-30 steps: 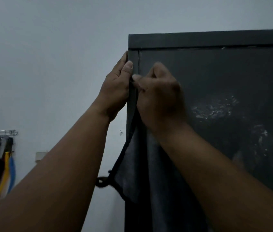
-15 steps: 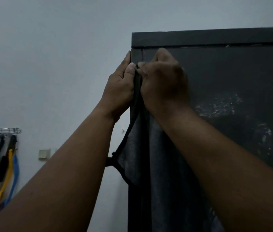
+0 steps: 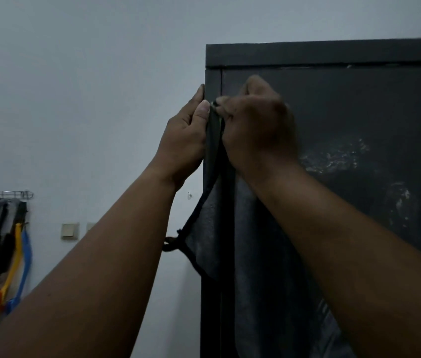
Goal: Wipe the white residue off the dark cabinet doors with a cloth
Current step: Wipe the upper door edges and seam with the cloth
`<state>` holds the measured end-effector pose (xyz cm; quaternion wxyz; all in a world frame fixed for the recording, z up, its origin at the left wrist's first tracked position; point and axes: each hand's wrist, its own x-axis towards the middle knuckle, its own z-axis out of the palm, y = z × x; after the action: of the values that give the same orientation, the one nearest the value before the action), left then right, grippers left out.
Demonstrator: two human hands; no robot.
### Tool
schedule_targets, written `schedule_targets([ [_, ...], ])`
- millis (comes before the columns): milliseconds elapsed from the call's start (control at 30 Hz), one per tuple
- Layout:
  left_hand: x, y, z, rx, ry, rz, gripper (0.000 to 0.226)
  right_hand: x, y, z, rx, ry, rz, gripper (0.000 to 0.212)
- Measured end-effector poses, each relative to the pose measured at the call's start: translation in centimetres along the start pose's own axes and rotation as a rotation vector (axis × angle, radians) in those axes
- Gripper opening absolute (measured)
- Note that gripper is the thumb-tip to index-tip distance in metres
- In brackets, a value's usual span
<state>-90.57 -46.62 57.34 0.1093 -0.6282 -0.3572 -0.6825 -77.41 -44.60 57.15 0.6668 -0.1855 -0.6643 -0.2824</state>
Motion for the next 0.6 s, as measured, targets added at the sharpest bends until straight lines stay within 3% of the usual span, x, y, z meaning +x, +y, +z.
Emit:
schedule_targets([
  [267, -0.5, 0.3, -0.2, -0.070, -0.032, -0.051, 0.044, 4.8, 0.9, 0.2, -0.018, 0.044, 0.106, 0.031],
  [500, -1.3, 0.5, -0.5, -0.045, -0.050, -0.085, 0.047, -4.8, -0.2, -0.7, 0.089, 0.005, -0.028, 0.023],
  [600, -1.4, 0.8, -0.5, -0.034, -0.040, -0.100, 0.047, -3.7, 0.6, -0.9, 0.118, 0.010, -0.026, 0.021],
])
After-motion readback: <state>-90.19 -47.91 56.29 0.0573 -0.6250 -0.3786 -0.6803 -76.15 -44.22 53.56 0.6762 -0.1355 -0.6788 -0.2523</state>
